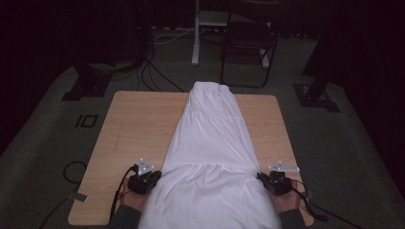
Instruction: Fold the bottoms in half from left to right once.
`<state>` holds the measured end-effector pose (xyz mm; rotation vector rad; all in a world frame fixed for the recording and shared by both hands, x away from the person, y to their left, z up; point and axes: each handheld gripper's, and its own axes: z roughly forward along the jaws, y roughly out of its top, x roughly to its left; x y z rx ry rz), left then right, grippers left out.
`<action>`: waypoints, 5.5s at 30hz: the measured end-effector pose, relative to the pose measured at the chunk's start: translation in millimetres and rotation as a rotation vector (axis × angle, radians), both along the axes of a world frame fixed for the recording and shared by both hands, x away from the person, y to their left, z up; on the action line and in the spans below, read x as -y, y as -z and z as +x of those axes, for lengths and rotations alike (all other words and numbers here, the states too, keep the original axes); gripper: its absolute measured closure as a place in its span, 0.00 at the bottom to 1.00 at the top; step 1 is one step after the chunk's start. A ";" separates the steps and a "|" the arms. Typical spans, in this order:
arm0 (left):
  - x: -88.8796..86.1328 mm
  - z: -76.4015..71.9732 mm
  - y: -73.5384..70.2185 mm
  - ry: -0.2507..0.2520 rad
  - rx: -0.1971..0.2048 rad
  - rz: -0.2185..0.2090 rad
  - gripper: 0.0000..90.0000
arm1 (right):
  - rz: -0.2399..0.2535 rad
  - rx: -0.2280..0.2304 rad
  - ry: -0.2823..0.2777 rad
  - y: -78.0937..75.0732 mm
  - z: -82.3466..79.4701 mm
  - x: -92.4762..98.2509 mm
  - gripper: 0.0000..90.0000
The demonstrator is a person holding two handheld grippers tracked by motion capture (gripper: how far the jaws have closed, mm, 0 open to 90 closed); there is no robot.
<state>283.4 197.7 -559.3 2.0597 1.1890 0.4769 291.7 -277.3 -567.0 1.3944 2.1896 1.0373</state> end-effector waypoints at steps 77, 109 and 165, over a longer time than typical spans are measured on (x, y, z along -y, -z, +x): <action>29.3 1.3 2.7 0.108 -0.003 -0.023 0.93 | -0.024 -0.008 -0.071 -3.7 28.4 -24.5 0.98; 57.9 41.8 4.0 0.188 0.030 -0.037 0.50 | 0.007 0.181 0.014 -57.2 155.6 -63.1 1.00; 73.6 12.6 7.2 0.169 0.064 0.020 0.51 | -0.007 -0.076 -0.215 -28.0 160.8 -100.7 0.82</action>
